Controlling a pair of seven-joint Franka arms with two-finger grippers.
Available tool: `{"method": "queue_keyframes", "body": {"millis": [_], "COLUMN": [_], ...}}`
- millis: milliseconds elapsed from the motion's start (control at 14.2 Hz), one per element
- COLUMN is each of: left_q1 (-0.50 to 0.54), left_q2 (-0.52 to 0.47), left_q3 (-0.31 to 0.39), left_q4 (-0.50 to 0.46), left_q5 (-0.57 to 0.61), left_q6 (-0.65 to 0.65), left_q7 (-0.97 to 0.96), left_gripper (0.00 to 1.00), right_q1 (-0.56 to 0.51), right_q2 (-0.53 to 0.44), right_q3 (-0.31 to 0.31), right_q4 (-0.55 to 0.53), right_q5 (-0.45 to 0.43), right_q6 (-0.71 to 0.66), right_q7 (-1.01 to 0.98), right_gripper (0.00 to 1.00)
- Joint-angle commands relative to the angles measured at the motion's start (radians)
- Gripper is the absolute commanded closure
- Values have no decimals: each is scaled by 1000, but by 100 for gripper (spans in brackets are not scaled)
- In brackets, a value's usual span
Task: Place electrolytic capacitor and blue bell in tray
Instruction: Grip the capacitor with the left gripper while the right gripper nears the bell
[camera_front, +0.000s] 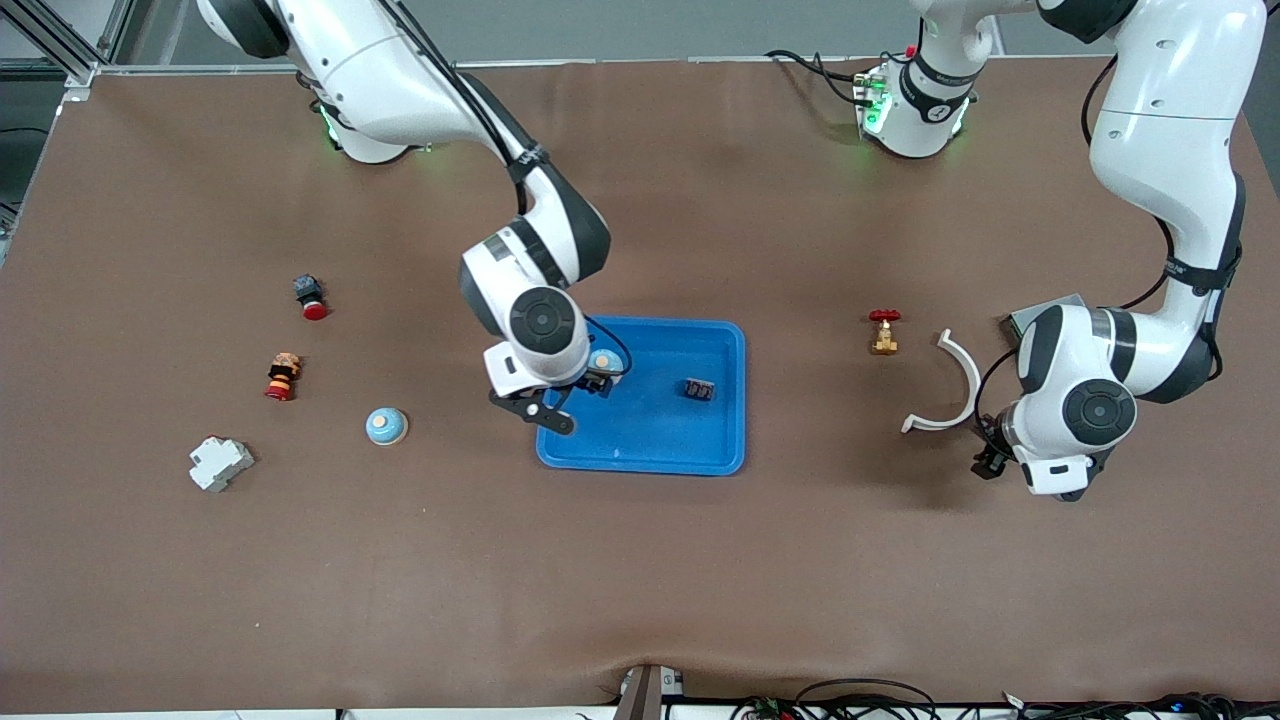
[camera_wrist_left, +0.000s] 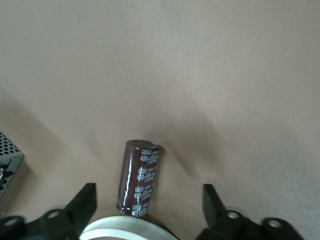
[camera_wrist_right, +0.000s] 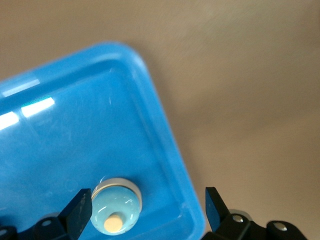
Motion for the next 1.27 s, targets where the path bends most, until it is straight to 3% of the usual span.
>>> {"method": "queue_keyframes", "body": {"millis": [0, 212, 423, 494, 635, 847, 1199], "left_q1": [23, 45, 52, 52, 52, 43, -3], "left_q2": [-22, -25, -27, -27, -44, -70, -64], "left_q3": [-11, -11, -11, -11, -17, -22, -96], "left_q4": [-57, -90, -94, -91, -88, -44, 91], "left_q5": [22, 25, 25, 25, 7, -50, -146], "left_q6": [41, 55, 58, 58, 58, 44, 21], "left_q7": [6, 20, 20, 20, 12, 5, -64], "left_gripper": [17, 22, 38, 53, 100, 100, 100], "right_q1": [-68, -106, -148, -170, -201, -259, -350], "right_q2": [-70, -119, -185, -218, -281, -321, -320], "right_q3": [13, 7, 6, 7, 7, 6, 7], "right_q4": [-22, -65, -169, -236, -387, -525, -567], "right_q5": [-10, -25, -76, -77, -77, -77, -77], "right_q6": [-47, -61, -24, 28, 167, 312, 390], "right_q7": [-49, -218, -318, -351, -416, -525, -677], "right_gripper": [0, 0, 0, 0, 0, 0, 0]}}
